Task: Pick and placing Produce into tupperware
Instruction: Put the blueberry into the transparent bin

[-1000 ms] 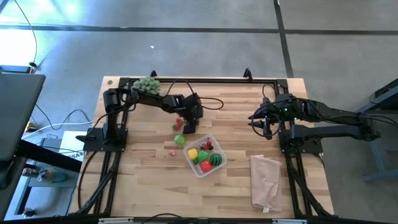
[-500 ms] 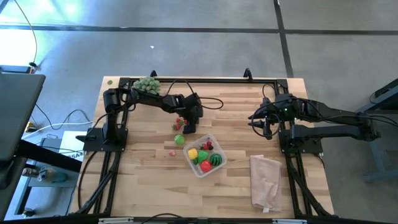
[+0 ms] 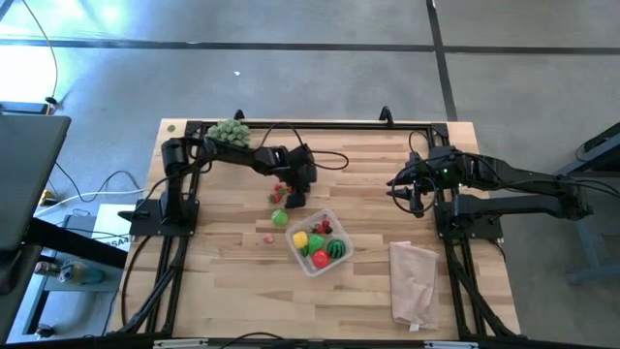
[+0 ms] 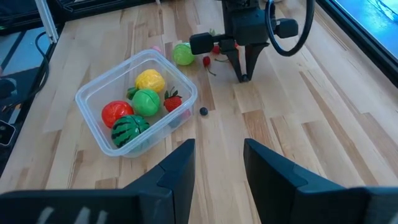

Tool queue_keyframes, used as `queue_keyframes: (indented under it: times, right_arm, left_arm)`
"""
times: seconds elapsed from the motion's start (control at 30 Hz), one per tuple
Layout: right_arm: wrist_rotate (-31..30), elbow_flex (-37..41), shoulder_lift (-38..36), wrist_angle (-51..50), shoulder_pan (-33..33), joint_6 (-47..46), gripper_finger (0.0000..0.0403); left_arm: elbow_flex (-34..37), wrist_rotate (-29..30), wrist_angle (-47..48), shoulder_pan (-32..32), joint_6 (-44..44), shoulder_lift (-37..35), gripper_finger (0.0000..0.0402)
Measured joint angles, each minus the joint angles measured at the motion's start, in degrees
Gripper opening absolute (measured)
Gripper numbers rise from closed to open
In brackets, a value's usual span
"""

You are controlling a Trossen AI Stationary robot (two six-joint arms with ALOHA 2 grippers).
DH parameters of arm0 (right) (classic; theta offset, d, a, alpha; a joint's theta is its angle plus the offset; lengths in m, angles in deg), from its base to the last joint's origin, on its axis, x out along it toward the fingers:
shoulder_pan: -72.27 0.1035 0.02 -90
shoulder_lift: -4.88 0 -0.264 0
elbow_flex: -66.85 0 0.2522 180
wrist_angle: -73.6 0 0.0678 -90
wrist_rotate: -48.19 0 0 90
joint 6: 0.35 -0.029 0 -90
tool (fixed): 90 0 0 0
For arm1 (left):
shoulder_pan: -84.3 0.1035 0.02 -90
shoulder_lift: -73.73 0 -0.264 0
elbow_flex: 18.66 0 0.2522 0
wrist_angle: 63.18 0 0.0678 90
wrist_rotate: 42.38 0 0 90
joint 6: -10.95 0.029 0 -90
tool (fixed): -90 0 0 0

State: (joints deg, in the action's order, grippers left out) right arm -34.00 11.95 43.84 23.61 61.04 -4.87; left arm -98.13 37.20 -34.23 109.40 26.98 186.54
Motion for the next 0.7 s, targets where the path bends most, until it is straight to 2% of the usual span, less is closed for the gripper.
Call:
queue_keyframes:
  times: [0.3, 0.5, 0.7]
  right_arm:
    - [0.01, 0.0, 0.01, 0.0, 0.01, 0.0, 0.0129]
    - [0.02, 0.01, 0.0, 0.0, 0.0, 0.0, 0.0129]
    - [0.02, 0.02, 0.02, 0.0, 0.02, 0.0, 0.0129]
  left_arm:
    - [-8.31, -5.77, 10.97, -0.05, 0.0, 0.11, 0.0047]
    - [-14.44, -11.51, 18.95, -0.05, -0.02, 0.0, 0.0054]
    - [-20.16, -14.6, 24.43, -2.59, 2.59, -0.05, 0.0052]
